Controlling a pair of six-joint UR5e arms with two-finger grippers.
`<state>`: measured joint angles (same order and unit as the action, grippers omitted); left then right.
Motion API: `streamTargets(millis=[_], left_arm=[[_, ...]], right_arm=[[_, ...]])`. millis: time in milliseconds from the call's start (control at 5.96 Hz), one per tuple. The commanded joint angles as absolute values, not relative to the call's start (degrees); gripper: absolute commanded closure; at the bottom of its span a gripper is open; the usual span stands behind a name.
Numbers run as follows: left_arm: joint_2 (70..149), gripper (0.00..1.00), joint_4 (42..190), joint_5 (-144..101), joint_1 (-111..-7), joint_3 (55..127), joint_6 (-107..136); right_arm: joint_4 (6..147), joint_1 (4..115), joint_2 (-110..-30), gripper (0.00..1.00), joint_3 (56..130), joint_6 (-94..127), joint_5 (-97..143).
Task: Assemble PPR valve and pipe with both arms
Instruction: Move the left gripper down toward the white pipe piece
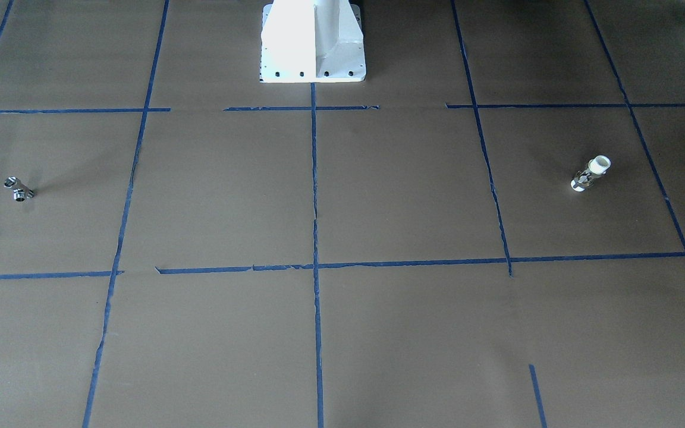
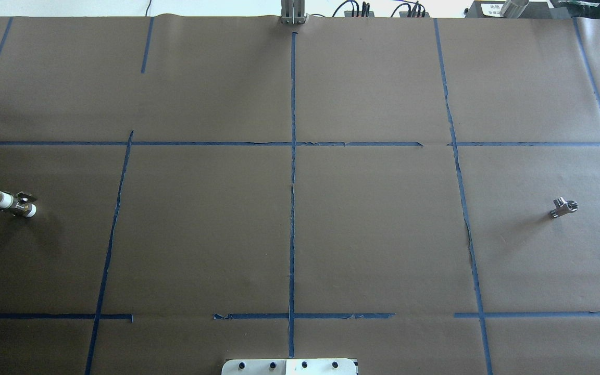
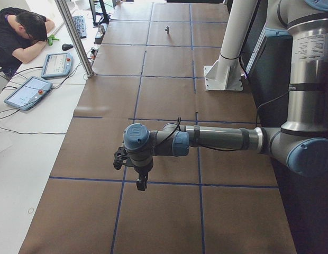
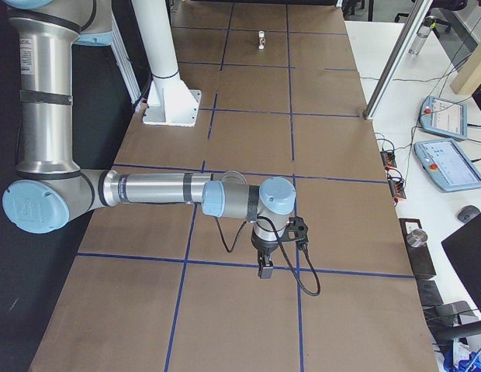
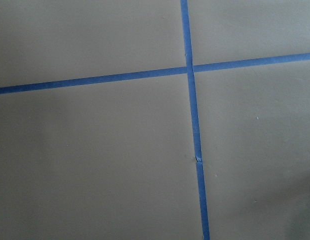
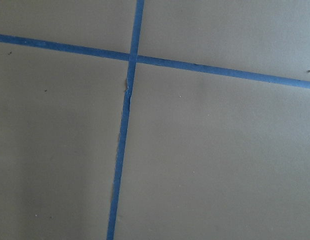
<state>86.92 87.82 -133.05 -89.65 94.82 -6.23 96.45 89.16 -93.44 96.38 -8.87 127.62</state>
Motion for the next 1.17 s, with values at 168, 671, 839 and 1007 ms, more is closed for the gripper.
streamTargets(millis=[168, 671, 839, 1007], left_arm=[[86.9, 0.00, 87.9, -133.1, -89.6, 96.3, -6.2], [87.9, 0.00, 88.1, -132.5, -88.6, 96.2, -6.0], [90.4, 0.00, 89.5, -132.6, -88.6, 96.2, -6.0], [91.6, 0.00, 90.2, -133.1, -88.5, 95.5, -5.8]], right_arm=[[96.5, 88.9, -93.4, 0.00, 96.0, -9.0, 127.5], [96.1, 88.0, -92.1, 0.00, 99.1, -8.6, 127.5], [96.1, 87.6, -91.6, 0.00, 99.3, -8.7, 127.9], [96.1, 86.3, -91.6, 0.00, 99.7, -8.6, 128.3]])
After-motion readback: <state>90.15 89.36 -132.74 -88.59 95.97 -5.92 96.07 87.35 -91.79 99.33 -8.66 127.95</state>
